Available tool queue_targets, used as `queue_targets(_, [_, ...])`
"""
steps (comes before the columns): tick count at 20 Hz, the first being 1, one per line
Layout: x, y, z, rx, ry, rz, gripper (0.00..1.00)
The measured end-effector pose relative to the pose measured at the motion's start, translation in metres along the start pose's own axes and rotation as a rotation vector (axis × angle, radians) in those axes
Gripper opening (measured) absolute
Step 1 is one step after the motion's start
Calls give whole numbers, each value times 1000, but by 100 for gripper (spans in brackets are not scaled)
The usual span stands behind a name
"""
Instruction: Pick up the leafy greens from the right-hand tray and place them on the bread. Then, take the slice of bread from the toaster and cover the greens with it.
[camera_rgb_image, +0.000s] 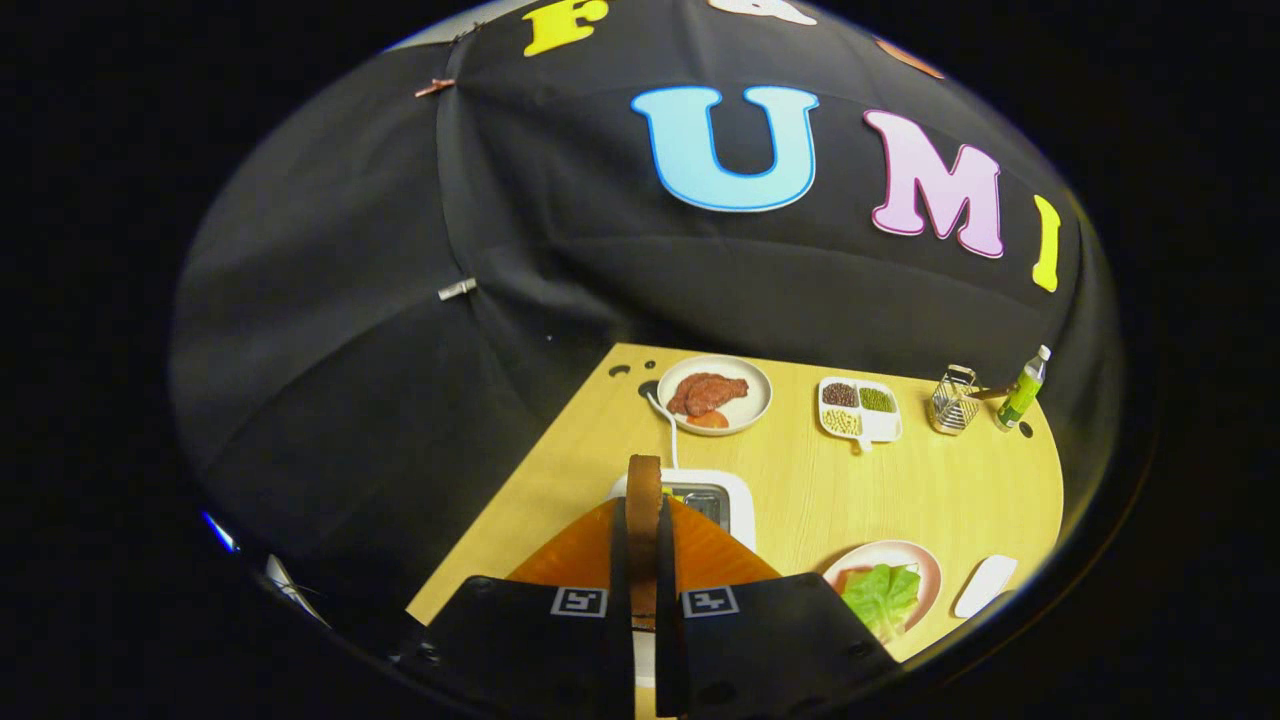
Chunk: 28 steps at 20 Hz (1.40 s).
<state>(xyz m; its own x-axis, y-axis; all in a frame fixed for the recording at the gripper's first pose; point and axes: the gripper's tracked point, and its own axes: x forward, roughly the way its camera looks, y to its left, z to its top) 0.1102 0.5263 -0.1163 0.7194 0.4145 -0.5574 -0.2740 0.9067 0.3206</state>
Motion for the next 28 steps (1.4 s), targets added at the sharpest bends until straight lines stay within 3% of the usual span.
queue_targets(4, [-30, -47, 31, 53, -65, -22, 12])
queue_targets(7, [-48, -109, 31, 64, -87, -108, 12])
queue_targets(11, [-57, -194, 2, 59, -56, -248, 12])
queue_targets(14, [-56, -233, -34, 55, -12, -304, 12])
queue_targets(20, [-29, -232, -101, 148, 69, -244, 12])
queue_targets(24, [-7, -221, -116, 236, 71, -188, 13])
queue_targets(28, [6, -244, -143, 241, 92, -228, 13])
